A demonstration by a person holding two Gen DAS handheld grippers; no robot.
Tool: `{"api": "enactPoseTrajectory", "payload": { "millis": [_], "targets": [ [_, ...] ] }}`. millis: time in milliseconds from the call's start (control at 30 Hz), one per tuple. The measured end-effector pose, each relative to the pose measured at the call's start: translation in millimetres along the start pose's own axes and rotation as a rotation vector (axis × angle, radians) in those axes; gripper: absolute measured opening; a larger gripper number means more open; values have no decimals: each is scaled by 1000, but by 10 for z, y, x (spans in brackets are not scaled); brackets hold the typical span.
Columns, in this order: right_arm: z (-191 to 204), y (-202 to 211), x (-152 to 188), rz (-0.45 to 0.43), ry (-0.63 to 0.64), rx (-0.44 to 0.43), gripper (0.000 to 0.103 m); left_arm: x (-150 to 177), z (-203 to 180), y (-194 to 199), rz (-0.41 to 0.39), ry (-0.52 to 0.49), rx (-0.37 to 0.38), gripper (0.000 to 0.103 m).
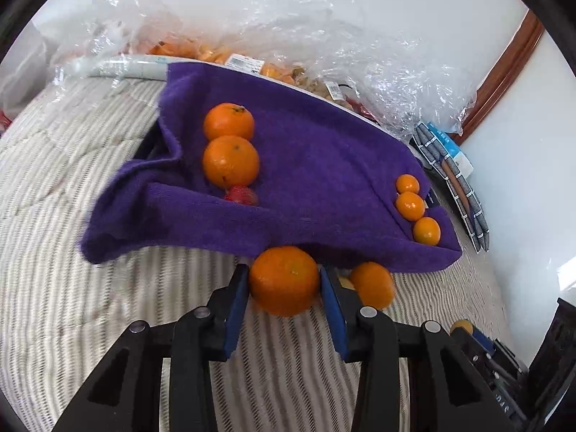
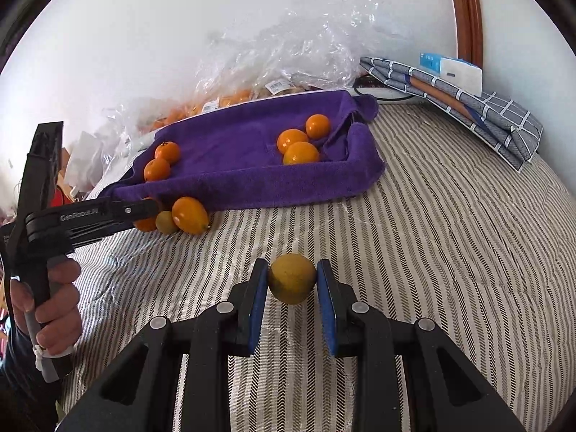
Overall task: Organize fruits
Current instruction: 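Grasp a yellow-green fruit with the right gripper while the left gripper grasps a large orange, then lift the yellow-green fruit with the right gripper while the left gripper lifts its large orange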
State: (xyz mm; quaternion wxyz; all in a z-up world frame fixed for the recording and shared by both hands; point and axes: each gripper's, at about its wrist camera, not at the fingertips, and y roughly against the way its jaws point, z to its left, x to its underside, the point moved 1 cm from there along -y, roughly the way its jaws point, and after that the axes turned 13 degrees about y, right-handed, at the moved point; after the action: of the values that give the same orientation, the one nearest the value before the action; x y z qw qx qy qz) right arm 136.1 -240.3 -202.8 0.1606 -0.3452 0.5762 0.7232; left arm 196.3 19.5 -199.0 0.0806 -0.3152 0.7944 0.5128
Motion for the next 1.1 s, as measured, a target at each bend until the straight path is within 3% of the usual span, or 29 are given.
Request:
{"api": "enactPoseTrajectory", "payload": {
  "millis": [167, 533, 800, 1100],
  "targets": [
    [-30, -11, 2, 1, -13, -5, 27, 77, 146, 178, -36, -67, -100, 38],
    [-36, -26, 4, 9, -14, -5, 27, 111, 168, 128, -67, -127, -130, 41],
    [-43, -26, 12, 10, -30, 16, 27, 120, 220, 158, -73, -107, -99, 38],
    [-44, 9, 8, -5, -33, 24, 27, 165, 181, 303, -145, -122, -93, 38]
  ]
}}
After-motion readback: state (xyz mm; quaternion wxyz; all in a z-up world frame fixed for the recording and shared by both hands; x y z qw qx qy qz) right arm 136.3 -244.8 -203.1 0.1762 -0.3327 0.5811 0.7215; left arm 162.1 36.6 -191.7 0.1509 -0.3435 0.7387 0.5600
